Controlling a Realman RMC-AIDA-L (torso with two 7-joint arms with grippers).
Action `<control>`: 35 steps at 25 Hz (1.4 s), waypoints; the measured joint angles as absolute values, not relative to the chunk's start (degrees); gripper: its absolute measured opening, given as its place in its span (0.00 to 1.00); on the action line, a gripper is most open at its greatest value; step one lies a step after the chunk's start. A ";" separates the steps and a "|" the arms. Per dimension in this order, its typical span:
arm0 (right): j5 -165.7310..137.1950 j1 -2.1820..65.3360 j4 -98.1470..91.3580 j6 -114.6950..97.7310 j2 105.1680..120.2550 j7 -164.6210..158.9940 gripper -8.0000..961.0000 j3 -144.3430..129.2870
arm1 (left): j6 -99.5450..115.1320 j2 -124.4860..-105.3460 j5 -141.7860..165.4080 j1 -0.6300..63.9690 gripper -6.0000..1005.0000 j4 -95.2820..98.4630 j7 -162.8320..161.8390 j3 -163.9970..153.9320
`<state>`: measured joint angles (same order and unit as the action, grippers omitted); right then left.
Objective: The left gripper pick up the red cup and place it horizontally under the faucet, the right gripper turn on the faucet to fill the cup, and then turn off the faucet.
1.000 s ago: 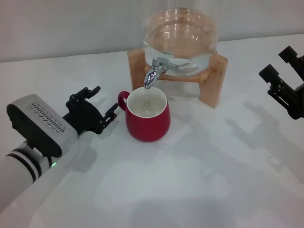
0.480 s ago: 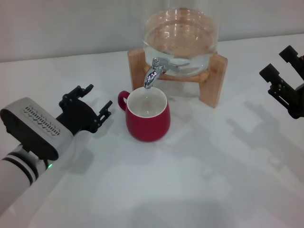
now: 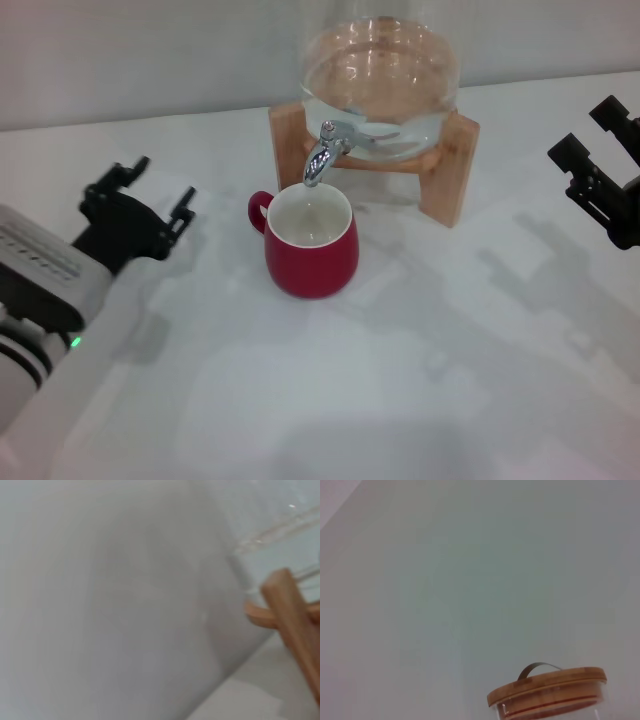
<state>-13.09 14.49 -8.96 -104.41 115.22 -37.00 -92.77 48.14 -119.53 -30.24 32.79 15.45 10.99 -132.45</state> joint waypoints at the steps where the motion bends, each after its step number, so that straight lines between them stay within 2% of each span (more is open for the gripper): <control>1: -13.09 14.50 -8.96 -104.41 115.22 -37.00 0.82 -92.75 | 48.68 -119.52 -30.34 32.45 0.62 15.47 10.88 -131.42; 23: -13.00 14.79 -8.96 -104.10 115.04 -37.03 0.81 -92.54 | 65.67 -119.28 -39.54 24.65 0.62 16.67 -5.35 -121.38; 35: -13.57 19.26 -10.25 -96.86 115.19 -40.65 0.81 -95.38 | 65.82 -119.36 -39.67 22.63 0.62 15.06 -2.88 -121.37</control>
<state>-13.57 19.26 -10.25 -96.86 115.19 -40.65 -95.38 65.82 -119.36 -39.67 22.63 15.06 -2.88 -121.37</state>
